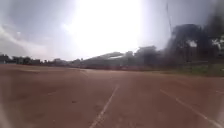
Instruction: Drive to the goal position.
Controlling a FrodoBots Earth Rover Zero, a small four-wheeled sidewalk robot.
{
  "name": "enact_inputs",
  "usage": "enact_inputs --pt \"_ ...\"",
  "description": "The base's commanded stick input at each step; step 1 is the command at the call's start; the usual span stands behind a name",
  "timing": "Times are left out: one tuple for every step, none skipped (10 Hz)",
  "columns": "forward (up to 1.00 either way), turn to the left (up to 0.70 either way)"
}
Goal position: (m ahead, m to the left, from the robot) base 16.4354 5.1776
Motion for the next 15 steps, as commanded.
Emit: enact_inputs --pt "0.70 0.00" --pt "0.70 0.00" --pt "0.70 0.00" --pt "0.70 0.00" --pt "0.70 0.00" --pt "0.70 0.00" --pt "0.70 0.00" --pt "0.70 0.00" --pt "0.70 0.00" --pt "0.70 0.00" --pt "0.70 0.00" --pt "0.70 0.00" --pt "0.70 0.00" --pt "0.70 0.00" --pt "0.70 0.00"
